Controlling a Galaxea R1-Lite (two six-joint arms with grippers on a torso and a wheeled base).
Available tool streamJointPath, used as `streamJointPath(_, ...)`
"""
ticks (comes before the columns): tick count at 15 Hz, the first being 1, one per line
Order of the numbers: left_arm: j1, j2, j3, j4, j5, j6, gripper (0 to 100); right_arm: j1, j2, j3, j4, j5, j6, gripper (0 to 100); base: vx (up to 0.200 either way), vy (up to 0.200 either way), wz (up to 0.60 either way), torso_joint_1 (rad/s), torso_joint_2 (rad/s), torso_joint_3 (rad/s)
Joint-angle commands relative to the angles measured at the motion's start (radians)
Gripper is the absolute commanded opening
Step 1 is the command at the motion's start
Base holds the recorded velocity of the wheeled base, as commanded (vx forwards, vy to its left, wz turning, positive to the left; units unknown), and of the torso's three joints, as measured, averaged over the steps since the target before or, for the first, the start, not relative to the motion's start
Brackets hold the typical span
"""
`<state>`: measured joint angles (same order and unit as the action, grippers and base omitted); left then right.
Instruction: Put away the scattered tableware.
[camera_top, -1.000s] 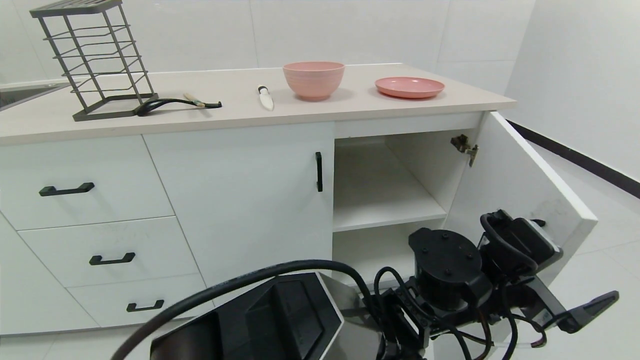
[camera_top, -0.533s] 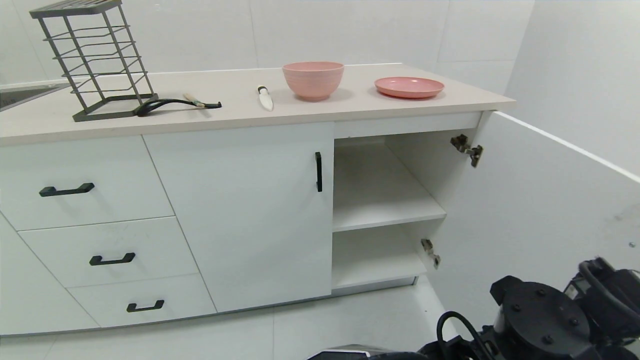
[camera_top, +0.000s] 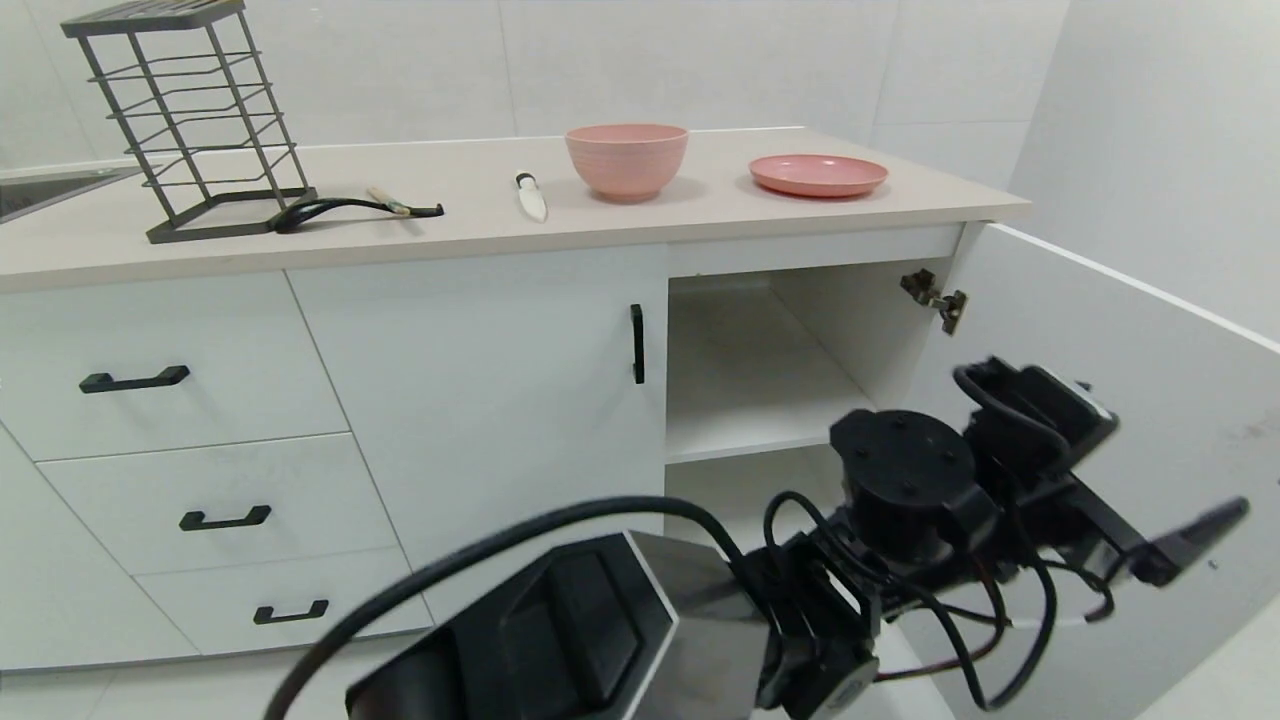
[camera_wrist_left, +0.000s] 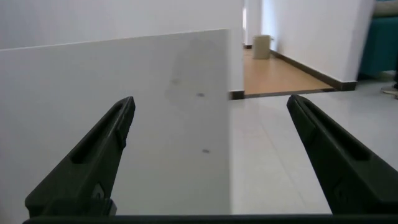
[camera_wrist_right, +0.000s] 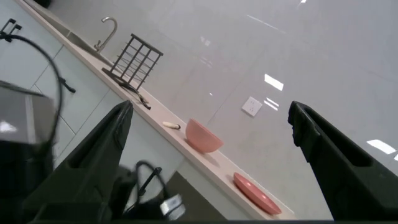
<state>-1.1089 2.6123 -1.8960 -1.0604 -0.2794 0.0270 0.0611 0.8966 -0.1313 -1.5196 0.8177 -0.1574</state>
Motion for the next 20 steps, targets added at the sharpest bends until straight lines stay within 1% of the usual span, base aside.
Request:
streamJointPath(1,0.029,-0.101,0.061,-0.012,-0.004,0.001,100,0.002,-0.064,0.056,-0.001,0.000,-0.001,100,0.000,0.000,0.00,0.000,0.00,0.000)
streamJointPath(2,0.032,-0.117,0.081,-0.013,-0.006,0.001,100,0.002,-0.074,0.062,0.001,0.000,-0.001,100,0.000,0.000,0.00,0.000,0.00,0.000)
streamJointPath(3,0.040,-0.156,0.141,-0.026,-0.007,0.002,100,0.002,-0.105,0.075,0.002,0.000,-0.001,100,0.000,0.000,0.00,0.000,0.00,0.000)
streamJointPath(6,0.041,-0.213,0.268,-0.070,-0.011,0.004,100,0.008,-0.148,0.127,0.004,0.000,-0.004,100,0.000,0.000,0.00,0.000,0.00,0.000)
streamJointPath(7,0.041,-0.236,0.324,-0.099,-0.011,0.004,100,0.008,-0.168,0.131,0.010,0.000,-0.004,100,0.000,0.000,0.00,0.000,0.00,0.000)
streamJointPath(8,0.040,-0.275,0.419,-0.142,-0.011,0.004,100,0.008,-0.211,0.131,0.047,0.000,-0.007,100,0.000,0.000,0.00,0.000,0.00,0.000)
streamJointPath(9,0.040,-0.302,0.486,-0.171,-0.011,0.004,100,0.006,-0.246,0.131,0.095,0.000,-0.016,100,0.000,0.000,0.00,0.000,0.00,0.000)
streamJointPath(10,0.040,-0.336,0.566,-0.204,-0.011,0.004,100,0.006,-0.298,0.131,0.164,0.000,-0.022,100,0.000,0.000,0.00,0.000,0.00,0.000)
streamJointPath(11,0.041,-0.364,0.623,-0.225,-0.011,0.004,100,0.005,-0.355,0.131,0.229,-0.002,-0.022,100,0.000,0.000,0.00,0.000,0.00,0.000)
streamJointPath(13,0.041,-0.396,0.686,-0.259,-0.011,0.004,100,0.000,-0.456,0.131,0.355,-0.003,-0.024,100,0.000,0.000,0.00,0.000,0.00,0.000)
streamJointPath(14,0.041,-0.416,0.722,-0.291,-0.011,0.004,100,-0.003,-0.535,0.131,0.452,-0.005,-0.024,100,0.000,0.000,0.00,0.000,0.00,0.000)
streamJointPath(15,0.041,-0.425,0.742,-0.306,-0.011,0.004,100,-0.014,-0.576,0.131,0.504,-0.012,-0.024,100,0.000,0.000,0.00,0.000,0.00,0.000)
streamJointPath(17,0.054,-0.448,0.807,-0.342,-0.011,0.005,100,-0.037,-0.676,0.130,0.654,-0.060,-0.017,100,0.000,0.000,0.00,0.000,0.00,0.000)
streamJointPath(19,0.086,-0.502,0.903,-0.391,-0.011,0.004,100,-0.075,-0.800,0.117,0.941,-0.138,-0.004,100,0.000,0.000,0.00,0.000,0.00,0.000)
streamJointPath(20,0.104,-0.528,0.937,-0.401,-0.012,0.004,100,-0.089,-0.835,0.110,1.041,-0.175,0.007,100,0.000,0.000,0.00,0.000,0.00,0.000)
